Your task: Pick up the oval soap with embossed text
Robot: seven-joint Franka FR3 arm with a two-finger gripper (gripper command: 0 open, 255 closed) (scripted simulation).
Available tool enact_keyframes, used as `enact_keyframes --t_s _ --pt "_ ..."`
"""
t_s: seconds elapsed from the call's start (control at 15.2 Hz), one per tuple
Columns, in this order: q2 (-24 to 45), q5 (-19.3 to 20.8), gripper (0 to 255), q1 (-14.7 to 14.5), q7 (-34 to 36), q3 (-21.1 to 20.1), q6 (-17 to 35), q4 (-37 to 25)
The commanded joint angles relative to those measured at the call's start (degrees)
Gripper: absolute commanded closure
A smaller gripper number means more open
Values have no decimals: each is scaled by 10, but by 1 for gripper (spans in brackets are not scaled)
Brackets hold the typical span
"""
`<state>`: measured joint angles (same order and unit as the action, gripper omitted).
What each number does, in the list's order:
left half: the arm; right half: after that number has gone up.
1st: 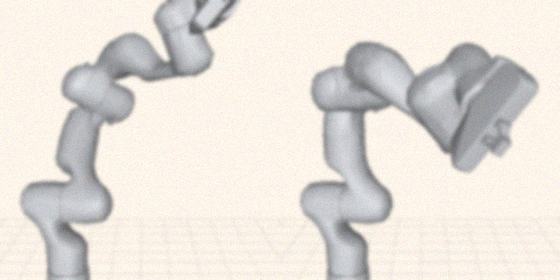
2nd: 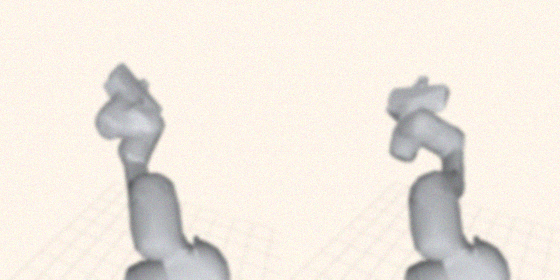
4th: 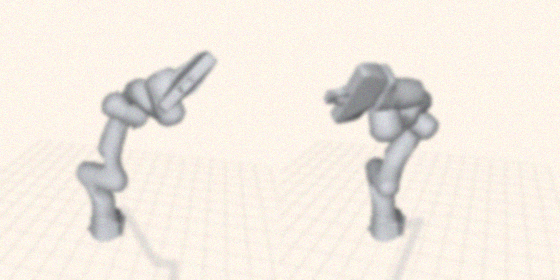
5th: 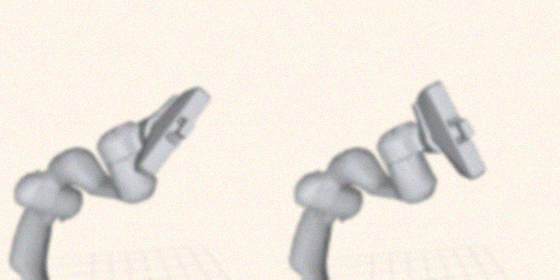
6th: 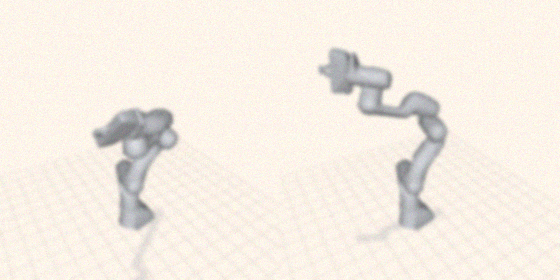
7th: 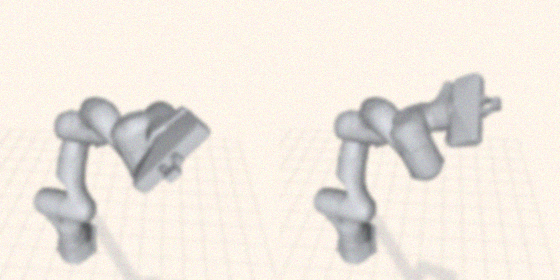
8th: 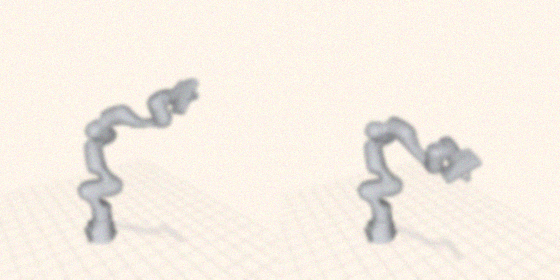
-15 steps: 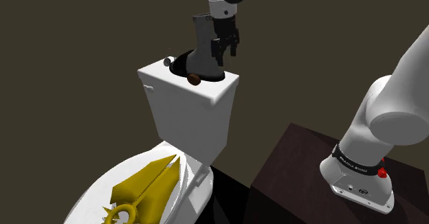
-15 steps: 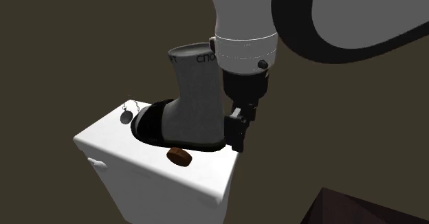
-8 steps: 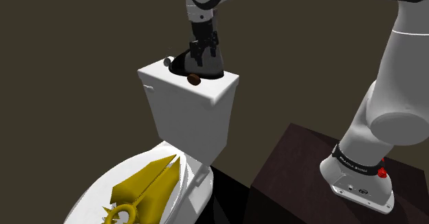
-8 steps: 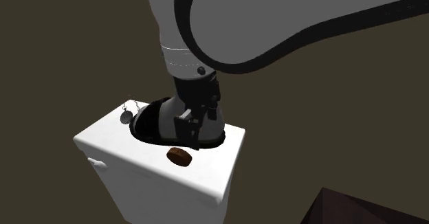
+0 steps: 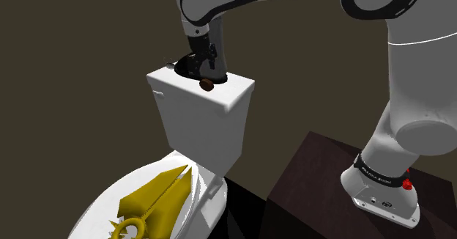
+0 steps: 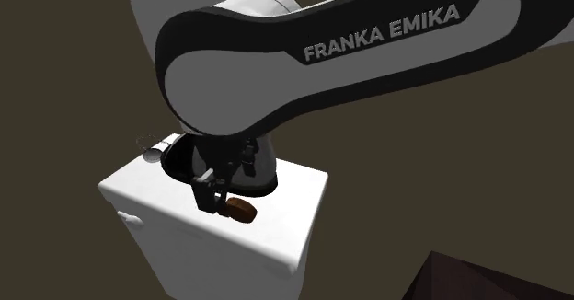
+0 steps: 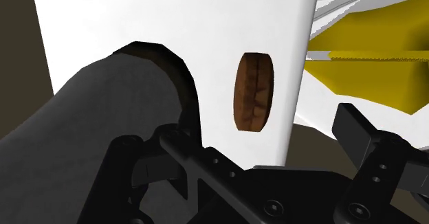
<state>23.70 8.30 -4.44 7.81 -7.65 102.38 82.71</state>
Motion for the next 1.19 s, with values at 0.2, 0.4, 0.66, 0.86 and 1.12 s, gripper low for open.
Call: enact_keyframes --t_s 0.2,0.4,0.66,0.86,1.12 --pt "16 3 0 2 3 3 31 19" --pt "14 3 255 2 4 2 33 23" --pt "14 3 255 2 5 2 32 23" --pt "15 3 255 1 5 1 32 22" --pt "14 3 255 3 2 2 21 11"
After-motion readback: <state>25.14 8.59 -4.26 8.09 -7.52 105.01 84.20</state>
